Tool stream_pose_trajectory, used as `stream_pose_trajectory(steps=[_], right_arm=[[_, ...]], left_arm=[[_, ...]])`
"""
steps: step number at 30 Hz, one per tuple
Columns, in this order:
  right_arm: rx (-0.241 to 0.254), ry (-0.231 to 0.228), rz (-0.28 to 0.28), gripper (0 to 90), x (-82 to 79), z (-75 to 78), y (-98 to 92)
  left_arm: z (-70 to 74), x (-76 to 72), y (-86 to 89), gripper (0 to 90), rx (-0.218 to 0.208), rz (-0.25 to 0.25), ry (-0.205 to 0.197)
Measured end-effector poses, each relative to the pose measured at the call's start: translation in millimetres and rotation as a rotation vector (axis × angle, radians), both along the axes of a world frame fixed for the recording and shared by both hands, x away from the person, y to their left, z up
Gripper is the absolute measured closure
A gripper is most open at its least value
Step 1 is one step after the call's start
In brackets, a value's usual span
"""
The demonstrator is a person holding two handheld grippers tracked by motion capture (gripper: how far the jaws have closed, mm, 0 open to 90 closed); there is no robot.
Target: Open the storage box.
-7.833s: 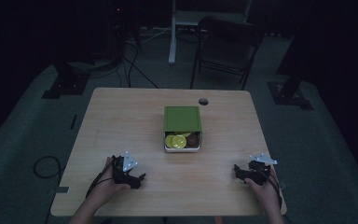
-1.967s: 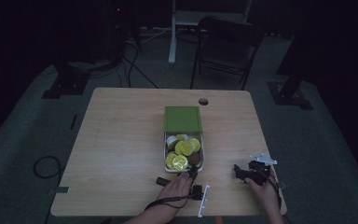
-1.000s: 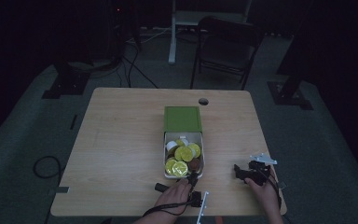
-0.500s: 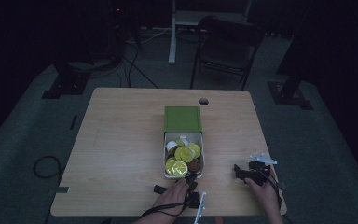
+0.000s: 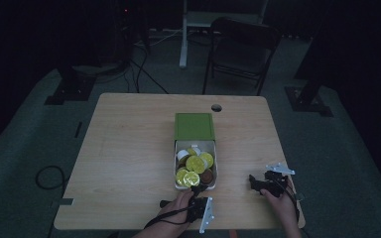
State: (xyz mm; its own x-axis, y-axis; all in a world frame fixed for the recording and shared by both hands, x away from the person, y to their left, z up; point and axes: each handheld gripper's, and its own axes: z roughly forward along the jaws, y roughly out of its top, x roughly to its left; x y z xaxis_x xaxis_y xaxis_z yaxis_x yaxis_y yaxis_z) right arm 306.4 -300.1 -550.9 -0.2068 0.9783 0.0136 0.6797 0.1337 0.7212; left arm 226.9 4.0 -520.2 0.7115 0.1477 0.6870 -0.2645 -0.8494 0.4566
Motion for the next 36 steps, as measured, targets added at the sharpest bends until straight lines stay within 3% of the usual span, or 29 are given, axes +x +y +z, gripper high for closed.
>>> stream_pose_trajectory(steps=[5,15,22,36], right_arm=[[0.000,0.000,0.000,10.8,0.0,0.0,0.0],[0.000,0.000,0.000,10.8,0.0,0.0,0.0],[0.000,0.000,0.000,10.8,0.0,0.0,0.0],[0.001,0.001,-0.001,10.8,0.0,0.0,0.1]], left_arm=[[4.2,-1.5,5.9,54.4,-0.059,0.003,0.058],[9.4,-9.4,17.1,54.6,-0.113,-0.006,0.153],[10.5,-8.3,29.6,55.0,-0.167,0.004,0.254],[3.8,-0.1,58.5,55.6,-0.235,0.081,0.353]])
